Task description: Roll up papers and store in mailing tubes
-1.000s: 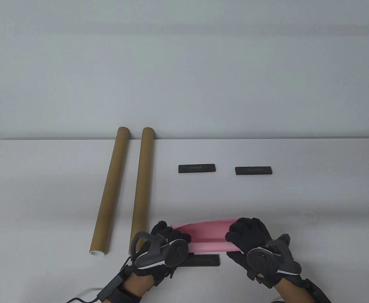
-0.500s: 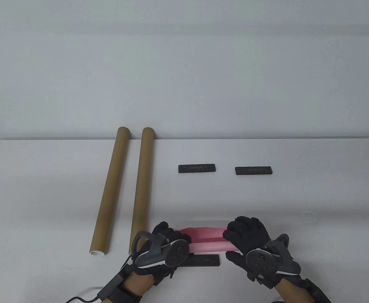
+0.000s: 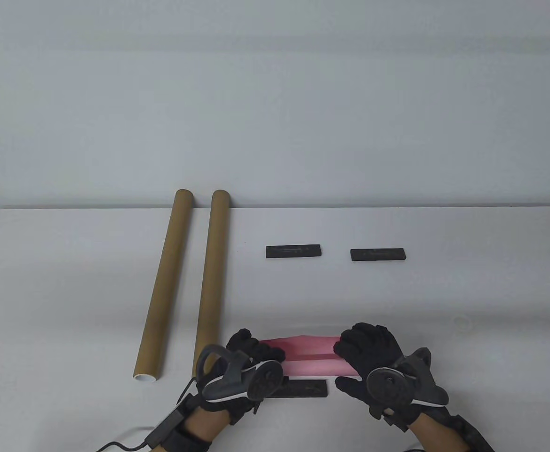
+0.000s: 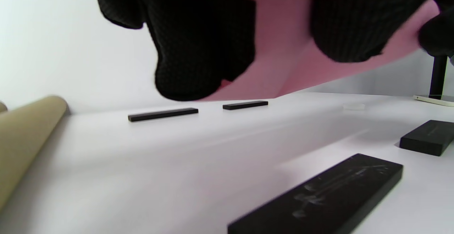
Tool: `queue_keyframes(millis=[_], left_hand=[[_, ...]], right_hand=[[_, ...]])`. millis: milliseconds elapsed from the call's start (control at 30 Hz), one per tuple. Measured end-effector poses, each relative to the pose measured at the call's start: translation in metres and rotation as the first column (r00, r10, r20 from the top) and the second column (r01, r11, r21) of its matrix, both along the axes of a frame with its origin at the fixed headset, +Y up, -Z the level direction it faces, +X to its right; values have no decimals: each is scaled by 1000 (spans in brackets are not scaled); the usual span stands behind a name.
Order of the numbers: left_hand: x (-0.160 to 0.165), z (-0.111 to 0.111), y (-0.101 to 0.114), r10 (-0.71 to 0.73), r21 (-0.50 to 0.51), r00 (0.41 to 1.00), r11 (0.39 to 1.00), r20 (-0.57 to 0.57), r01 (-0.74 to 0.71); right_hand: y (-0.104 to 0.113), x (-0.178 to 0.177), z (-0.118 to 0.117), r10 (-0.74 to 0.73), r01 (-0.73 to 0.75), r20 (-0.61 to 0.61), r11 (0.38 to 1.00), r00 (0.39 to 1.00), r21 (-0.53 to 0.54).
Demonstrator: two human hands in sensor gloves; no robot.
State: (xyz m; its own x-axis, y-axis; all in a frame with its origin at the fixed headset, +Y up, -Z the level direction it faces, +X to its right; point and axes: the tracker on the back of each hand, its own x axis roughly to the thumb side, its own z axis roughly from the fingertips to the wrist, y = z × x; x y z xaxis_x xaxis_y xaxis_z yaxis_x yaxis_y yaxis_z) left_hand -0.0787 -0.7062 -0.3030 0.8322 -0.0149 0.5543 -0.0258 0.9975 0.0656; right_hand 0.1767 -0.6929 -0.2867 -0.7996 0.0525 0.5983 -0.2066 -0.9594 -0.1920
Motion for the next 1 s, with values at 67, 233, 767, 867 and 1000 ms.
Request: queue_keyframes(millis=[67, 233, 767, 867, 1000], left_hand=[[1, 1, -1, -14, 0, 1000, 1000, 1, 14], [5, 8, 3, -58, 120, 998, 991, 19, 55], [4, 5, 3, -49, 82, 999, 995, 6, 48], [6, 9, 6, -89, 177, 996, 980, 11, 86], [5, 10, 9, -61, 166, 998, 985, 22, 56]], right_hand=[[1, -1, 1, -17, 17, -3, 1000, 1000, 4], [0, 1, -2, -35, 35, -5, 999, 999, -37], [0, 2, -2, -27, 27, 19, 1000, 999, -4], [-1, 4, -4, -64, 64, 0, 996, 998, -57], [0, 4, -3, -72, 72, 3, 997, 997, -39]])
